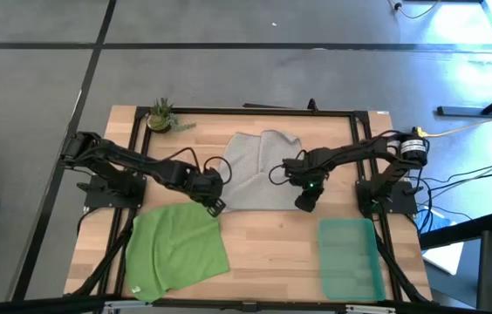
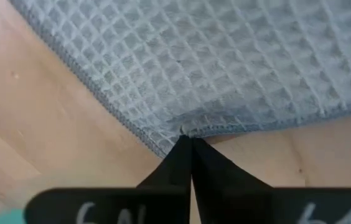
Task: Roll microfiber towels into tight, uniform cylinder then place into a basket
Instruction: Fold the gray microfiber towel
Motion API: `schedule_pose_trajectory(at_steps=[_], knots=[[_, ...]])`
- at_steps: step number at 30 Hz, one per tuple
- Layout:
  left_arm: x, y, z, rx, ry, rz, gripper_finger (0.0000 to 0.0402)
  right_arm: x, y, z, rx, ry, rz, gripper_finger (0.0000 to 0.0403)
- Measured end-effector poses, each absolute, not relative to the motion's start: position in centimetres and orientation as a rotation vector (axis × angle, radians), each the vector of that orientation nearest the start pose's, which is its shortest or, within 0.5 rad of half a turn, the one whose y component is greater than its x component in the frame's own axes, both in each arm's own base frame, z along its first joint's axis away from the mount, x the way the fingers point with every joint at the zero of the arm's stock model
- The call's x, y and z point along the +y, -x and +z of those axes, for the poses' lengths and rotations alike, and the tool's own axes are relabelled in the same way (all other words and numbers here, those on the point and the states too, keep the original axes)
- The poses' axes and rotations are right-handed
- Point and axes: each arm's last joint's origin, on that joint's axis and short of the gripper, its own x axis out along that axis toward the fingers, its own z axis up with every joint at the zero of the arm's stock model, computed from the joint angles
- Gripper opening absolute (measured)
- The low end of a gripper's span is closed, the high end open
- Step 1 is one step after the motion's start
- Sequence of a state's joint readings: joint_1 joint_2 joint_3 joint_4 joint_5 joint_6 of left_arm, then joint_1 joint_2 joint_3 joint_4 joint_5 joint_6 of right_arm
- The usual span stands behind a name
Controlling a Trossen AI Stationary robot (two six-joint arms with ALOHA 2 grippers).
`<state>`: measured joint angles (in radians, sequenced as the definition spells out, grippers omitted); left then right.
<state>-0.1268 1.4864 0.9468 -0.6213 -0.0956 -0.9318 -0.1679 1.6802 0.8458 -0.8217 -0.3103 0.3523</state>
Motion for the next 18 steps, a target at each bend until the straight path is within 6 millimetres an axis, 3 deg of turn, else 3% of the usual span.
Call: schedule_pose_trajectory(at_steps=[7,13,18], knots=[[-3.1,-28.6,24.3,1.000,0.631,0.556,0.0000,-4.3,-27.7,17.6,1.568,-0.479,-0.212,0.0003],[-2.8,-28.3,29.2,1.004,0.552,0.646,0.0000,-5.0,-29.8,23.0,1.498,-0.354,-0.225,0.0002],[-2.5,-27.7,33.6,0.958,0.513,0.708,0.0000,-5.4,-30.1,28.0,1.474,-0.228,-0.323,0.0002]])
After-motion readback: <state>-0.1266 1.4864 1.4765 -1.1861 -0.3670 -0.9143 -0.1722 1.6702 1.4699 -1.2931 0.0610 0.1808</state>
